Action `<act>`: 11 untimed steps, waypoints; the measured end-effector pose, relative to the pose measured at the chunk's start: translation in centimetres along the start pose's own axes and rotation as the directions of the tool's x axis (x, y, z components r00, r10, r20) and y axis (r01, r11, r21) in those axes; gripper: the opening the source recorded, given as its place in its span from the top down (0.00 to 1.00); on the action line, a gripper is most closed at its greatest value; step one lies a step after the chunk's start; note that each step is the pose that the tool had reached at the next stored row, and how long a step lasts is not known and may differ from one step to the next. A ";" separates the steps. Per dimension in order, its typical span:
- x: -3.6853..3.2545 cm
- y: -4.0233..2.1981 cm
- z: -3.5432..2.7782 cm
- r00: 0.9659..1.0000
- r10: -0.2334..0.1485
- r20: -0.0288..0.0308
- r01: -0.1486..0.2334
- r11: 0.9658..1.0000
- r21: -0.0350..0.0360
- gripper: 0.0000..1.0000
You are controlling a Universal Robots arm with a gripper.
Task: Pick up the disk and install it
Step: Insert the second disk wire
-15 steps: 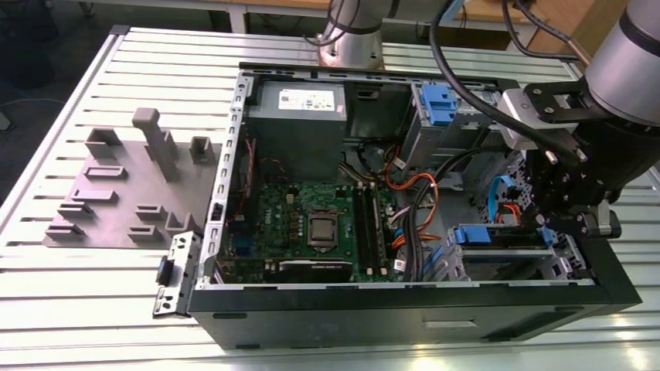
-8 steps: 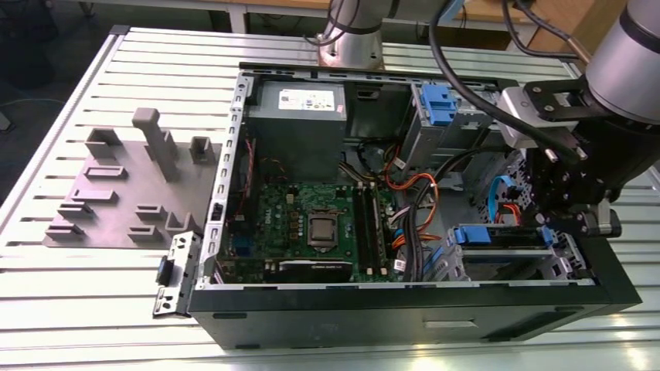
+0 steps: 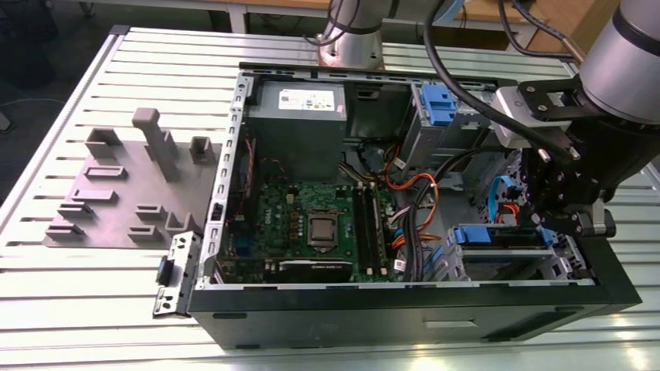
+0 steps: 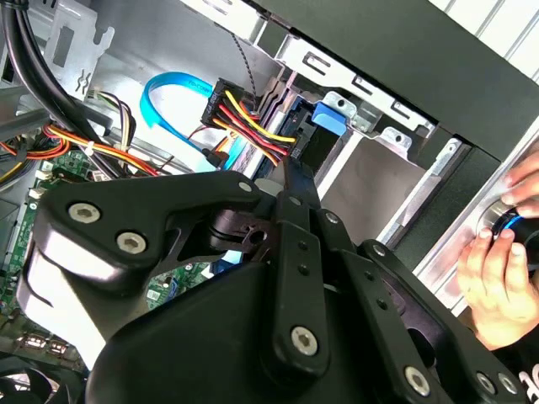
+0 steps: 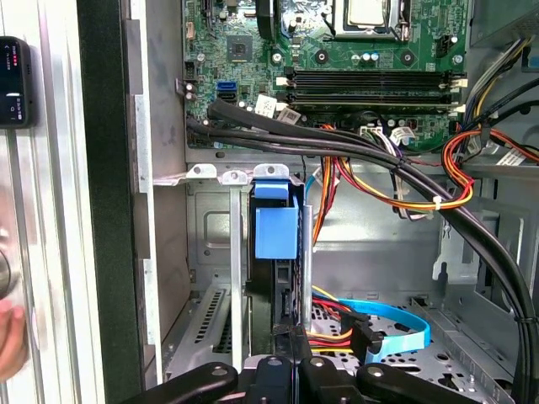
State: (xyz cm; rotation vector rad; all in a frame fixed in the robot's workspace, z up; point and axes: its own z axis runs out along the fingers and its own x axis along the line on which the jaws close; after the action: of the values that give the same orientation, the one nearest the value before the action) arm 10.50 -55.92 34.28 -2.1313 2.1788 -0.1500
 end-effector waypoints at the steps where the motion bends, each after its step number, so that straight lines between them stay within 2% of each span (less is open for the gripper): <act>1: 0.00 0.00 0.00 1.000 0.000 0.000 0.000 1.000 0.000 0.89; 7: 0.00 0.01 0.00 1.000 0.000 0.000 0.000 1.000 0.000 0.89; 11: 0.01 0.47 -0.06 1.000 0.000 0.000 0.000 1.000 0.000 0.89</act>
State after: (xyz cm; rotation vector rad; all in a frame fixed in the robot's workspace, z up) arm 10.03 -55.92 34.28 -2.1313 2.1789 -0.1501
